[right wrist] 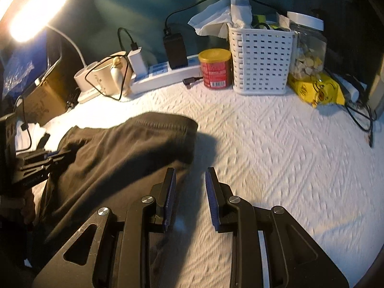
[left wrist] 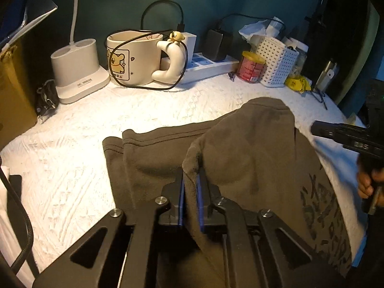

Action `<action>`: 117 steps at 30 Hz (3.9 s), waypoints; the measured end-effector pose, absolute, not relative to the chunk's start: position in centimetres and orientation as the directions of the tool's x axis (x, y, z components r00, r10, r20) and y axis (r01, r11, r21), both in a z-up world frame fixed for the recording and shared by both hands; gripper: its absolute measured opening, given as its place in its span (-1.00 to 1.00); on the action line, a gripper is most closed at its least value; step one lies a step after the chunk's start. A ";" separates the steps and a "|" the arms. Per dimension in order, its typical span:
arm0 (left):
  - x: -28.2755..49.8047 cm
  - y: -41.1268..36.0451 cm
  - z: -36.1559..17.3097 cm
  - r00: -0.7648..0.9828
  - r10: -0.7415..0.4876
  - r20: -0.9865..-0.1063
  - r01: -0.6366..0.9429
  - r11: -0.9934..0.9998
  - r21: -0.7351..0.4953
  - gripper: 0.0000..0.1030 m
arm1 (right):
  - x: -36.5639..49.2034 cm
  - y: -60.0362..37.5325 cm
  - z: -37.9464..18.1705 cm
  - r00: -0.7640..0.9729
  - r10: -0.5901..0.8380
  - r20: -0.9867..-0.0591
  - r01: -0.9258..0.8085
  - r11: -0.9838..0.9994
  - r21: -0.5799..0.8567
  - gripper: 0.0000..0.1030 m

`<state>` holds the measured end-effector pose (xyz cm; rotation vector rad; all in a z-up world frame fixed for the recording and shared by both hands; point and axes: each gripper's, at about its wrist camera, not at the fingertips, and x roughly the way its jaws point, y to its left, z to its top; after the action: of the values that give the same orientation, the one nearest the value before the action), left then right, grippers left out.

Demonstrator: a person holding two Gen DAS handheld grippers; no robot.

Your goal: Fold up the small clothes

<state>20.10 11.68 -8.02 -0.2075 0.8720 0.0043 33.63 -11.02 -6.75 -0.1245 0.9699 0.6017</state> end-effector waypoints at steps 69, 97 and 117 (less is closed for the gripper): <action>12.5 11.2 -8.3 0.566 0.032 -0.824 -0.180 0.980 -0.086 0.39 | 28.1 -10.9 -9.1 0.408 0.395 -0.823 -0.544 0.829 0.128 -0.34; 20.4 14.6 -9.0 0.607 -0.104 -0.788 -0.154 0.957 -0.246 0.42 | 36.1 -8.4 -9.5 0.370 0.464 -0.805 -0.540 0.812 0.221 0.17; 21.0 11.9 -9.2 0.639 -0.100 -0.763 -0.120 0.967 -0.227 0.05 | 34.1 -4.4 -10.1 0.345 0.494 -0.798 -0.673 0.723 0.157 0.23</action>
<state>21.04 11.87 -9.22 -0.2677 0.8802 0.0113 34.08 -4.37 -10.05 -0.2133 0.9521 0.7652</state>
